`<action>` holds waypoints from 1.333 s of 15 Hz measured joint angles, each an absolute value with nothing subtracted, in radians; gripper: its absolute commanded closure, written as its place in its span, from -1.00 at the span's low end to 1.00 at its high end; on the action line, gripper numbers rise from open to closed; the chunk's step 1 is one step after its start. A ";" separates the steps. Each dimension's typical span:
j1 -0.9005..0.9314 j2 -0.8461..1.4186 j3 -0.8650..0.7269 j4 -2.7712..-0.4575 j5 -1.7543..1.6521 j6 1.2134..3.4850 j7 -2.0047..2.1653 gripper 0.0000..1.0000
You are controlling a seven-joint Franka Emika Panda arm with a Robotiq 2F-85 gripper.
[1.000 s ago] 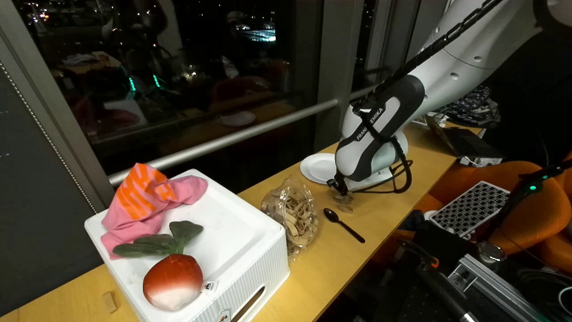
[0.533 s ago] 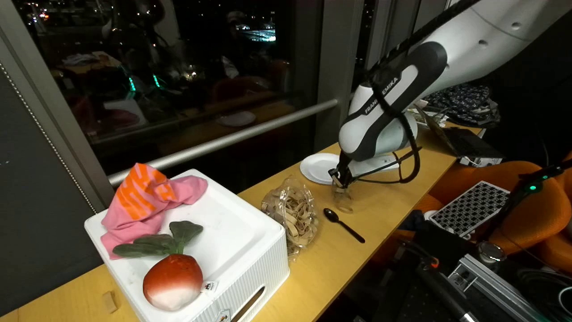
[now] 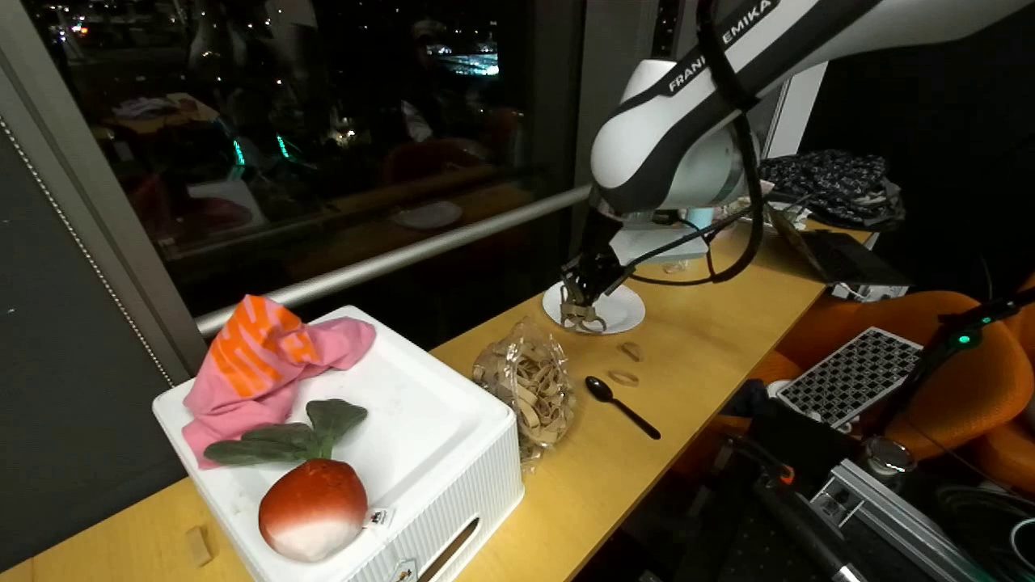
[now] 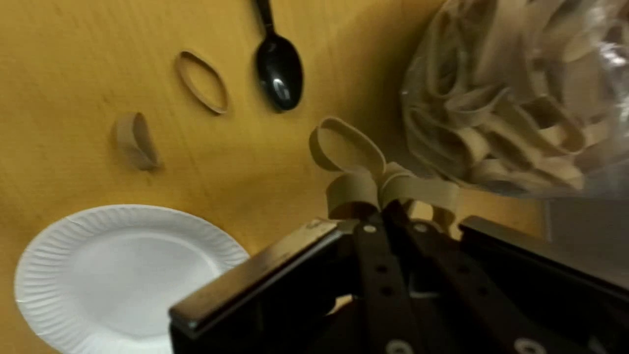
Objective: Remove the rubber bands from the table and put them in the plastic
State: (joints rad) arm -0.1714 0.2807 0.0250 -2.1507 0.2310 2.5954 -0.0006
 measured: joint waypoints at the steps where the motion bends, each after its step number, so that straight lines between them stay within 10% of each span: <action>1: -0.154 0.271 0.038 -2.144 0.235 2.581 -0.003 0.97; 20: 0.006 0.156 0.071 -2.095 0.220 2.216 -0.011 0.97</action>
